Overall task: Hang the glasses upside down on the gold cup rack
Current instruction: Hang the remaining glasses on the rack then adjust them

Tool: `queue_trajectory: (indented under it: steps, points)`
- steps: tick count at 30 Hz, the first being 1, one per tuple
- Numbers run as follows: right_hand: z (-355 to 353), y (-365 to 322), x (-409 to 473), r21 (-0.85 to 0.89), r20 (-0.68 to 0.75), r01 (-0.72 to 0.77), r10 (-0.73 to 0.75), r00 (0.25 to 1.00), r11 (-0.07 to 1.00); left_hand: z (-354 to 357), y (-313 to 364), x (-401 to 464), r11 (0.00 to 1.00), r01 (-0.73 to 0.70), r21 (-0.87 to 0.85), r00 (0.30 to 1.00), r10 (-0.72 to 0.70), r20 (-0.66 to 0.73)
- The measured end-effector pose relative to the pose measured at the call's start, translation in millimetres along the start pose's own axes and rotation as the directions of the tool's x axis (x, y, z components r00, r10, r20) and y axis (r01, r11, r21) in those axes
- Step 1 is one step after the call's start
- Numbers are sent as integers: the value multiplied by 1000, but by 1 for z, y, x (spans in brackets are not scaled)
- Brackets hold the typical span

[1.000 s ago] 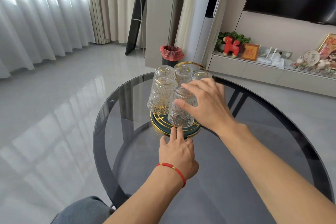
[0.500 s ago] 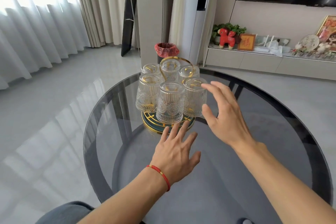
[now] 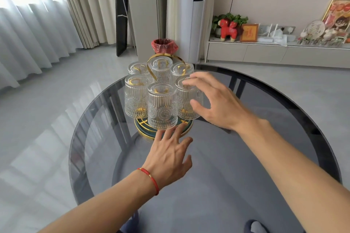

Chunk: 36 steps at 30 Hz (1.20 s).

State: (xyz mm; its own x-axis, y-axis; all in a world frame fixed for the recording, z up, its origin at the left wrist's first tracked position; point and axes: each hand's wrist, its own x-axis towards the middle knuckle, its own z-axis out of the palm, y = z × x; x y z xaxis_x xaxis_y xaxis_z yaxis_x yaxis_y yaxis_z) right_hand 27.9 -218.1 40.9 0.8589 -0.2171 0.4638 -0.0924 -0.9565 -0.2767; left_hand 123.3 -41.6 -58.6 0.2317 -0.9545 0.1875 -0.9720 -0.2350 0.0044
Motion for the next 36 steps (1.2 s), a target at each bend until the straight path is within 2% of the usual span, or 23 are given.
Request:
queue_trajectory:
  steps: [10,17,23,36]
  points:
    - [-10,14,-3,37,-114,23,-19,993,999,15,-2,-7,1000,-5,10,992,6,-124]
    - [-11,13,-1,-4,-119,47,-48,992,999,17,1,-9,999,8,31,992,-4,-126]
    - [-8,10,-1,-45,-49,60,-62,997,997,17,1,-8,999,3,32,992,2,-130]
    - [-8,13,0,-25,-134,57,-60,989,998,20,4,-10,1000,15,26,990,-12,-143]
